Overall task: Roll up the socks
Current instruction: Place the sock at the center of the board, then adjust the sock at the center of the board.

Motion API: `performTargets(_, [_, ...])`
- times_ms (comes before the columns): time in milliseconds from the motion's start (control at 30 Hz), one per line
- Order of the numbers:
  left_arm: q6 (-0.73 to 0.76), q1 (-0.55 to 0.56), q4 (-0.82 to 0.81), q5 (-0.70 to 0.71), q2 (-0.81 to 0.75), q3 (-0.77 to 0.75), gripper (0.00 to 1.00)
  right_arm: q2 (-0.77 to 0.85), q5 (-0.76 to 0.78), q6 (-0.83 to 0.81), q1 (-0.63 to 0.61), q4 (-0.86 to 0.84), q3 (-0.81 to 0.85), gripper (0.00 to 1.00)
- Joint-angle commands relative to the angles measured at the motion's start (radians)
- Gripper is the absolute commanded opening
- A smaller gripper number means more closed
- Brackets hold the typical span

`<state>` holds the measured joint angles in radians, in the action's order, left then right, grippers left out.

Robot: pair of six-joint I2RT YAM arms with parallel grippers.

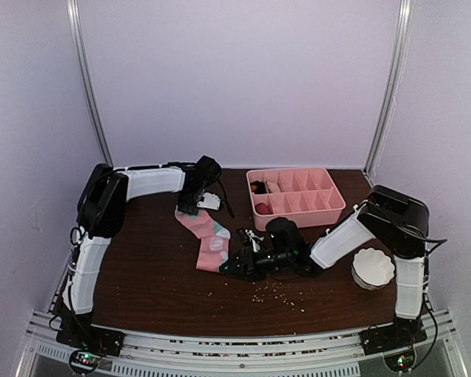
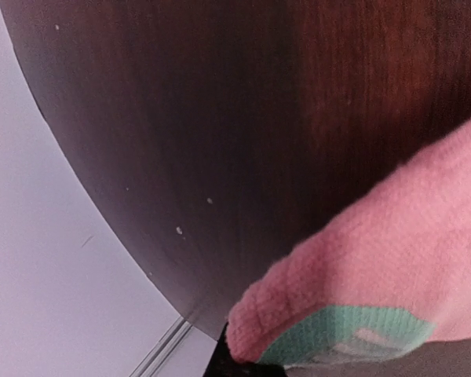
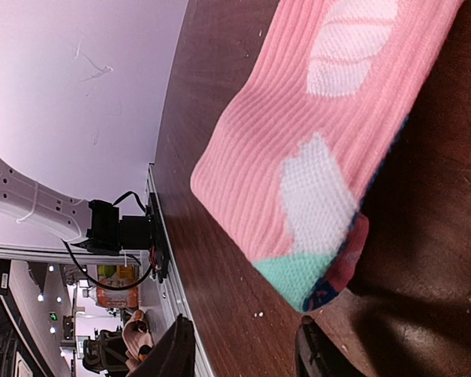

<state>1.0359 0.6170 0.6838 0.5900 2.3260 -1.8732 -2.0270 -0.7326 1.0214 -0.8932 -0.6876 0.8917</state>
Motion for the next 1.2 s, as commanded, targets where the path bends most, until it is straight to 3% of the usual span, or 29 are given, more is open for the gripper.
performTargets(0, [-0.099,0.008,0.043,-0.018,0.027,-0.060,0.41,-0.037,-0.012,0.050,0.001,-0.114,-0.013,0.44])
performTargets(100, [-0.127,0.002,0.045,-0.062,-0.016,-0.061,0.90,-0.031,0.014,-0.005,0.007,-0.033,0.016,0.44])
performTargets(133, [-0.139,-0.001,0.056,-0.084,-0.039,-0.061,0.97,-0.030,0.017,-0.032,0.007,0.009,0.035,0.44])
performTargets(400, [-0.263,-0.007,0.203,-0.284,-0.281,-0.014,0.98,-0.050,0.025,-0.112,0.009,0.148,0.135,0.29])
performTargets(567, [-0.316,-0.007,0.237,-0.477,-0.410,0.187,0.98,-0.052,0.015,-0.133,0.010,0.147,0.145,0.21])
performTargets(767, [-0.390,-0.007,0.208,-0.596,-0.348,0.250,0.98,-0.044,-0.009,-0.111,0.008,0.133,0.162,0.15])
performTargets(933, [-0.419,-0.007,0.215,-0.701,-0.277,0.201,0.98,-0.043,-0.003,-0.139,-0.005,0.163,0.183,0.25])
performTargets(1167, [-0.455,-0.006,0.239,-0.699,-0.170,0.166,0.95,-0.124,0.005,-0.143,-0.024,0.142,0.222,0.26])
